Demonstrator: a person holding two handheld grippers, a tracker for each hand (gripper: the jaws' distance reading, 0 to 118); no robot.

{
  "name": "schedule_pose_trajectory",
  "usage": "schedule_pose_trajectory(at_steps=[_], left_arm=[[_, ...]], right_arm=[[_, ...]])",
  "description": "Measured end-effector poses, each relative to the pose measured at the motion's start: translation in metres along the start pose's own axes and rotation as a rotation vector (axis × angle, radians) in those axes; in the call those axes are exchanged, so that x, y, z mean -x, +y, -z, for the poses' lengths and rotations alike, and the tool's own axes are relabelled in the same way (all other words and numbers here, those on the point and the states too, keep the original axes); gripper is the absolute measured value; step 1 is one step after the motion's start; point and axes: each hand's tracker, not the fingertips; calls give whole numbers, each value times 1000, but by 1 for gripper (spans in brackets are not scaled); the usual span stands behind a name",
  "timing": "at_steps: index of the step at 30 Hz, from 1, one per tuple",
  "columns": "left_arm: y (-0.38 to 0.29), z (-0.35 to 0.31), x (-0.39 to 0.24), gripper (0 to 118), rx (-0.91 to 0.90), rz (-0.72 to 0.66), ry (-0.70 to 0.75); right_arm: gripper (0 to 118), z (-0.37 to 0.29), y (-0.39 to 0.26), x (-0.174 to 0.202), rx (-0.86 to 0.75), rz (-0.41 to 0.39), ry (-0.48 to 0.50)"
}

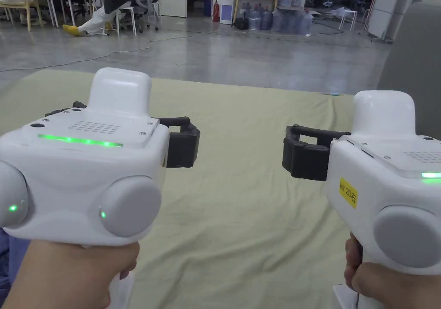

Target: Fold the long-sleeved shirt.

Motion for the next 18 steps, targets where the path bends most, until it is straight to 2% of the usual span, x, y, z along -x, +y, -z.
schedule_pose_trajectory(at_steps=[18], left_arm=[[0, -1, 0, 109, 3, 4, -16]], right_arm=[[113, -1, 0, 1, 2, -3, 0]])
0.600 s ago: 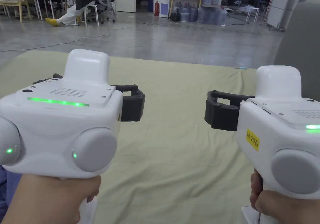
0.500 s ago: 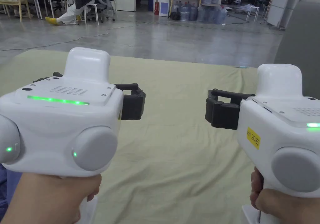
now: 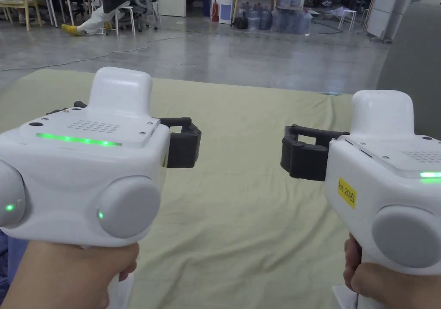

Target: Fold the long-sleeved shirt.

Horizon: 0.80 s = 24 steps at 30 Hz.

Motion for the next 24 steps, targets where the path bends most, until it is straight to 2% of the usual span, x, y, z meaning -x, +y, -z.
schedule_pose_trajectory(at_steps=[24], left_arm=[[3, -4, -1, 109, -7, -1, -7]], right_arm=[[113, 0, 0, 0, 5, -3, -1]])
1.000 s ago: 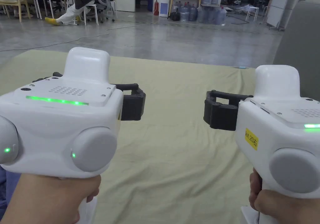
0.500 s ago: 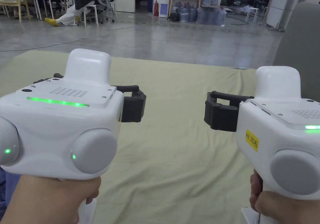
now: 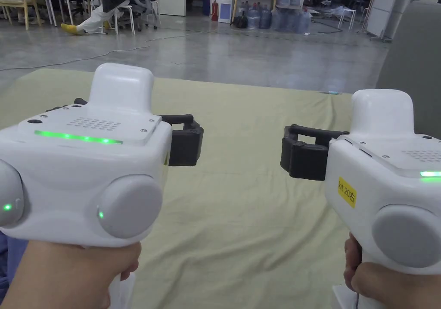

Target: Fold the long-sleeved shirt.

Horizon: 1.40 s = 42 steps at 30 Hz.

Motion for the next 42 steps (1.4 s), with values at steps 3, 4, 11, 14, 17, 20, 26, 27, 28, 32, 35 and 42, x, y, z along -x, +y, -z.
schedule_pose_trajectory(at_steps=[3, 4, 11, 14, 17, 20, 26, 27, 28, 32, 35, 42], left_arm=[[0, 0, -1, 109, -5, 4, 2], [0, 0, -1, 109, -4, 6, 4], [-2, 2, 0, 109, 2, 7, 4], [-2, 2, -1, 109, 3, 11, 7], [-2, 2, -1, 109, 6, 9, 3], [-2, 2, -1, 109, 3, 12, 5], [-1, 2, -1, 109, 3, 15, 4], [-1, 2, -1, 109, 3, 16, 5], [-1, 2, -1, 109, 3, 16, 5], [0, 2, 1, 109, 1, 13, 9], [0, 2, 2, 109, 3, 6, 15], [1, 2, 2, 109, 3, 3, 9]], right_arm=[[113, 0, 0, 1, 2, -1, 0], [113, 0, 0, 1, 2, -1, 2], [113, 0, 0, 0, 3, 5, 4], [113, 0, 0, -1, 4, 7, 3], [113, 0, 1, -1, 5, 9, 2], [113, 0, 1, -1, 4, 6, 1], [113, 0, 1, -1, 5, 4, 2], [113, 1, 1, -2, 6, 4, 0], [113, 1, 1, -2, 5, 5, 0], [113, 0, 1, -2, 6, 6, -1], [113, 0, 1, -3, 6, 16, 1], [113, 0, 1, -1, 0, 10, 1]])
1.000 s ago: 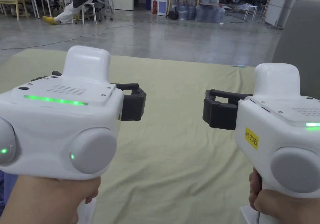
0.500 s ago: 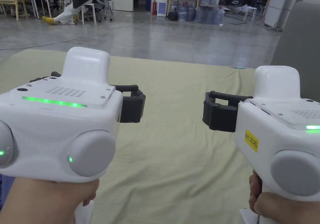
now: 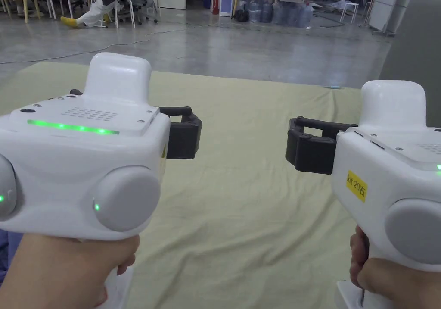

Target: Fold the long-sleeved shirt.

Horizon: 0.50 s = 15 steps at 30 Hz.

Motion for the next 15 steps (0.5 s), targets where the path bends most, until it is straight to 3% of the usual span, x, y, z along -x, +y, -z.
schedule_pose_trajectory(at_steps=[15], left_arm=[[0, -2, -3, 109, -3, 8, -12]], right_arm=[[113, -1, 1, -1, -4, 2, -2]])
